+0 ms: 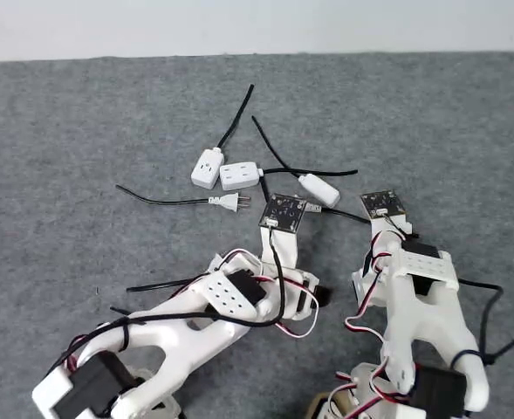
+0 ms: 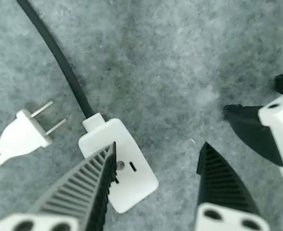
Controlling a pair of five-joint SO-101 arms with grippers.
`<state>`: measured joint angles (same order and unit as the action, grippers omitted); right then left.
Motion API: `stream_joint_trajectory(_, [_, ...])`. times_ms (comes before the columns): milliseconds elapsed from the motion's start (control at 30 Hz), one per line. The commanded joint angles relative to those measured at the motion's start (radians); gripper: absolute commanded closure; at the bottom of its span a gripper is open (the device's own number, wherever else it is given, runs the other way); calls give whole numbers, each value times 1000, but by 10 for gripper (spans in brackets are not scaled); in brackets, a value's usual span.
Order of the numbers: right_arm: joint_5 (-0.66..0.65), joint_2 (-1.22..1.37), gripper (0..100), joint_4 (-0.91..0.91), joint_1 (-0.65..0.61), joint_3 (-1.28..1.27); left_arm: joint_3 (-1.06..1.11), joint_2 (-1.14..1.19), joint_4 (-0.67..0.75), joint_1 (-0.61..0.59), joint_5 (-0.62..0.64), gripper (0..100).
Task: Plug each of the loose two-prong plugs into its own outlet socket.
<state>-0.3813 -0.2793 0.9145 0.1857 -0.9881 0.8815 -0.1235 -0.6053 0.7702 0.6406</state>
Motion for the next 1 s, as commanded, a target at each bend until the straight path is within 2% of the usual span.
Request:
stream_joint_trajectory(0, [-11, -1, 732, -4, -16, 26, -13, 15, -23, 20, 9, 735])
stream_joint_trajectory(233, [-12, -2, 732, -4, -16, 26, -10, 12, -58, 69, 9, 735])
stream_joint_trajectory(467, [-12, -2, 732, -4, -16, 26, 7, 12, -60, 64, 9, 735])
stream_joint_trajectory(967, [-14, -4, 732, -4, -15, 26, 10, 12, -104, -127, 3, 735])
